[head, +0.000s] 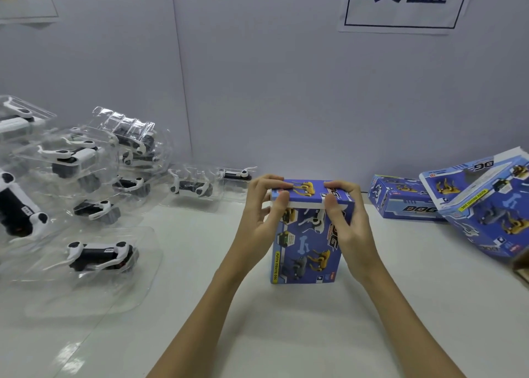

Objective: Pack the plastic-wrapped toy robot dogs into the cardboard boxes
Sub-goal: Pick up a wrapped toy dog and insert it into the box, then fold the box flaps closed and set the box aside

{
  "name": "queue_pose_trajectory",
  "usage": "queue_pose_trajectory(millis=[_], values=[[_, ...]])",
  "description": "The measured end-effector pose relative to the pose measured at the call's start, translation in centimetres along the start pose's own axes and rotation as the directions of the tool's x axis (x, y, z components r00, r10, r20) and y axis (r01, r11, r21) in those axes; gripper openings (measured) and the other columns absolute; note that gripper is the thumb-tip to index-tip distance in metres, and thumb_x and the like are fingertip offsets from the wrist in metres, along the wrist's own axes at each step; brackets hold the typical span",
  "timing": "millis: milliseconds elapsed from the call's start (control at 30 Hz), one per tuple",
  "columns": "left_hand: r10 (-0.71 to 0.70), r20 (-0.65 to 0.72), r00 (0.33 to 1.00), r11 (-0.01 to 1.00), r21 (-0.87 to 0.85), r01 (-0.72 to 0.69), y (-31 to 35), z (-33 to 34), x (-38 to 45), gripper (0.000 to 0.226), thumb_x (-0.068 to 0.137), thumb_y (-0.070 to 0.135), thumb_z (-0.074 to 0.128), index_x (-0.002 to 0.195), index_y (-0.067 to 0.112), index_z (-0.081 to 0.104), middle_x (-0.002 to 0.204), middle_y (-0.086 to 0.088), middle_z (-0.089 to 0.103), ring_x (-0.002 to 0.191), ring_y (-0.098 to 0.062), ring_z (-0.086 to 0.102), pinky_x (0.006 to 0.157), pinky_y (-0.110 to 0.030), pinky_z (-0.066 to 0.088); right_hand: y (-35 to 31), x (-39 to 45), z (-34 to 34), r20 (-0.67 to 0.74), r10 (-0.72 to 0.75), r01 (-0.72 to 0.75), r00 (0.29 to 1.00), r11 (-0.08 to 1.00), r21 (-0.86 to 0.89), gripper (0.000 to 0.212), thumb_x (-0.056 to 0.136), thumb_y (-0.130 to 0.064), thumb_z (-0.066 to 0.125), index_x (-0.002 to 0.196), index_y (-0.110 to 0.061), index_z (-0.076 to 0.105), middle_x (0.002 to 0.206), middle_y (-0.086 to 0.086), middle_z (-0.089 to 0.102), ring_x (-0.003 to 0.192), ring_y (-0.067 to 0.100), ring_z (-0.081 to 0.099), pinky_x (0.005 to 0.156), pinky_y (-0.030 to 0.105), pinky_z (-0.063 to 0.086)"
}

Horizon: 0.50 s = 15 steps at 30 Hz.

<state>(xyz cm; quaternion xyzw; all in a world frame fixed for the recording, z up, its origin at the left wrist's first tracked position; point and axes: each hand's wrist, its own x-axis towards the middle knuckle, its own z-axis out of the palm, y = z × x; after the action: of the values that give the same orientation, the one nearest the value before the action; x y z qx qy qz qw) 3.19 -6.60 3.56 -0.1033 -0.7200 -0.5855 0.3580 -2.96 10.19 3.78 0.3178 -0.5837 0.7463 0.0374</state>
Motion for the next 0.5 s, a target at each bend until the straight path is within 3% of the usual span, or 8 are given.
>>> queue_pose_trajectory(millis=[100,200,300,367,433,500], values=[[-0.010,0.003,1.000,1.000,0.030,0.010,-0.3,0.1,-0.4,0.039,0.103,0.049,0.050,0.129,0.022,0.058,0.143,0.006,0.046,0.134,-0.014,0.051,0.096,-0.045,0.058,-0.3,-0.1,0.0,-0.006,0.006,-0.006,1.000,1.000,-0.022,0.021,0.098,-0.042,0.056,0.119,-0.043,0.057,0.118,-0.002,0.073,0.105,0.025,0.075,0.062,0.027,0.062],[-0.030,0.011,0.999,1.000,-0.001,0.030,-0.4,0.3,-0.6,0.044,0.100,0.049,0.050,0.134,0.020,0.053,0.149,0.005,0.042,0.138,-0.023,0.050,0.095,-0.055,0.058,-0.3,-0.2,-0.1,-0.023,0.001,-0.002,1.000,0.999,-0.037,0.027,0.096,-0.044,0.057,0.123,-0.042,0.057,0.118,-0.004,0.073,0.105,0.022,0.075,0.062,0.026,0.062],[-0.011,-0.009,1.000,0.999,-0.036,0.011,-0.5,0.5,-0.5,0.030,0.104,0.036,0.051,0.133,0.029,0.054,0.149,0.006,0.047,0.132,-0.025,0.056,0.094,-0.051,0.060,-0.4,0.0,0.0,-0.058,0.006,-0.011,0.998,0.997,-0.083,0.030,0.094,-0.042,0.060,0.123,-0.034,0.060,0.115,-0.005,0.073,0.104,0.021,0.075,0.062,0.026,0.062],[-0.018,-0.085,0.996,0.999,-0.045,0.015,-0.6,0.9,-0.8,0.036,0.104,0.038,0.055,0.139,0.035,0.049,0.147,0.008,0.052,0.128,-0.022,0.060,0.095,-0.045,0.059,-0.6,-0.1,0.2,-0.121,-0.025,0.011,0.992,0.993,-0.116,0.031,0.093,-0.040,0.066,0.121,-0.027,0.063,0.112,-0.008,0.073,0.104,0.018,0.075,0.065,0.025,0.062],[0.034,-0.211,0.977,0.993,0.122,-0.008,-0.7,1.2,-1.1,0.051,0.098,0.043,0.065,0.143,0.033,0.044,0.144,0.012,0.053,0.129,-0.015,0.058,0.102,-0.047,0.054,-0.7,-0.3,0.5,-0.233,-0.060,0.034,0.971,0.993,-0.115,0.034,0.090,-0.038,0.072,0.120,-0.023,0.064,0.112,-0.004,0.074,0.104,0.019,0.074,0.072,0.028,0.063],[0.153,-0.175,0.972,0.917,0.393,-0.074,-0.9,1.7,-1.5,0.074,0.090,0.055,0.074,0.149,0.025,0.042,0.142,0.010,0.051,0.130,-0.012,0.053,0.105,-0.046,0.048,-0.7,-0.6,0.8,-0.317,-0.038,0.024,0.948,0.999,-0.048,0.043,0.085,-0.042,0.076,0.120,-0.023,0.060,0.114,0.005,0.074,0.105,0.024,0.074,0.079,0.037,0.064]])
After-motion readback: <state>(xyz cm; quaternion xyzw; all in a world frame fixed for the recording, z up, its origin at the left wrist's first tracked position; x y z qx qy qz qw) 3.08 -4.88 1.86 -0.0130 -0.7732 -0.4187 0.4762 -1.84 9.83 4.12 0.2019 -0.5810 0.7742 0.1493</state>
